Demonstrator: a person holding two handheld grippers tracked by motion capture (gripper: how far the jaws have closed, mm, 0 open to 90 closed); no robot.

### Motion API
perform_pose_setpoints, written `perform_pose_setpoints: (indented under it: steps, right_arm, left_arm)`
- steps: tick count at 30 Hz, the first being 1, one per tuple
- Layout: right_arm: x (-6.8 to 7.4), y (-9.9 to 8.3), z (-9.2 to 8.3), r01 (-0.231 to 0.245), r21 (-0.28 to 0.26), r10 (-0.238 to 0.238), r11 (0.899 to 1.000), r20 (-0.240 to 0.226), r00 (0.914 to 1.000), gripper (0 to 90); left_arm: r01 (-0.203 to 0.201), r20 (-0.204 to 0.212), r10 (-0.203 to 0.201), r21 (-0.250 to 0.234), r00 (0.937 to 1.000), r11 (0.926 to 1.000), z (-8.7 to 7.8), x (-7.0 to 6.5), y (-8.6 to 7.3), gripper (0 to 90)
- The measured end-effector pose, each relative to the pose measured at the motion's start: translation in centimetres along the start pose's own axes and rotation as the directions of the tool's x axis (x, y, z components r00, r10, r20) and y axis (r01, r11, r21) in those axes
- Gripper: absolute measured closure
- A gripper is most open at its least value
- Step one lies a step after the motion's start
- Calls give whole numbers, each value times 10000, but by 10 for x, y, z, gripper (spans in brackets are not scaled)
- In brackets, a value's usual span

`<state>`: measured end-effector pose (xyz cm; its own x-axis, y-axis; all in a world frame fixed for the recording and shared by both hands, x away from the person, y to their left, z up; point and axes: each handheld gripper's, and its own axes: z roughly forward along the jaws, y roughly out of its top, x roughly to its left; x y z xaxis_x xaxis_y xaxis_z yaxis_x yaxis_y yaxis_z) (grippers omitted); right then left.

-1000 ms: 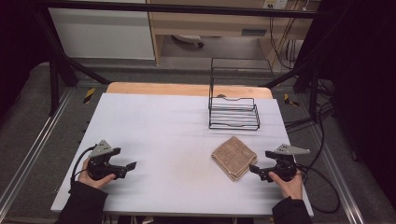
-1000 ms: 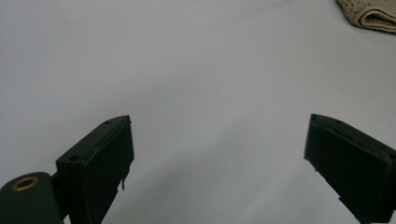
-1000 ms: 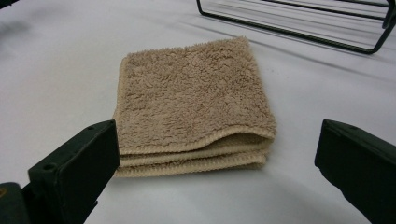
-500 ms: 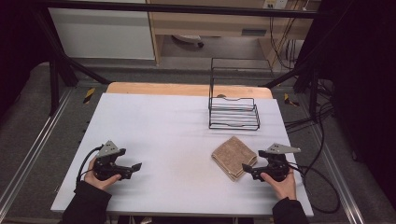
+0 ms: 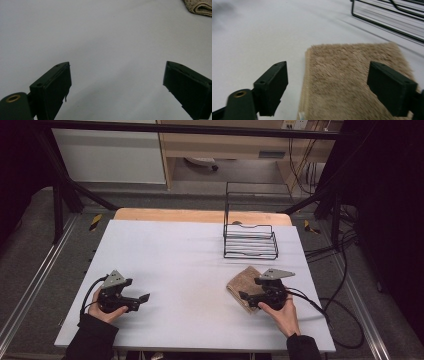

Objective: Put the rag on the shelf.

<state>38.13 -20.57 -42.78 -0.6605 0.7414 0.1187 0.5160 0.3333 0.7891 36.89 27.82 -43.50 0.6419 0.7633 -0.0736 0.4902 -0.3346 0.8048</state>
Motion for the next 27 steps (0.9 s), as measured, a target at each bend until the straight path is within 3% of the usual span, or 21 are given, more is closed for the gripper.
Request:
perform_pose_setpoints:
  steps: [5, 12, 13, 18, 27]
  right_arm:
    - [10, 9, 16, 310, 228, -304, 9993, -262, 9992, 301]
    - [16, 17, 36, 485, 613, -481, 9969, -71, 9988, 443]
    - [17, 19, 42, 447, 630, -443, 9970, -72, 9990, 519]
    - [18, 22, 51, 752, 911, -763, 9930, 93, 9970, 641]
    - [19, 20, 57, 1269, 1225, -1313, 9843, 282, 9909, 713]
  left_arm:
    - [42, -29, -42, -1, 10000, 10000, 0, 1, 0, 78]
    - [74, -69, -74, -47, 9999, 10000, -2, 2, -1, 80]
    - [80, -74, -81, -46, 9999, 10000, -2, 2, -1, 81]
    - [69, -60, -69, -23, 10000, 10000, -1, 2, -1, 83]
    - [44, -17, -44, 45, 10000, 10000, 0, 2, -1, 87]
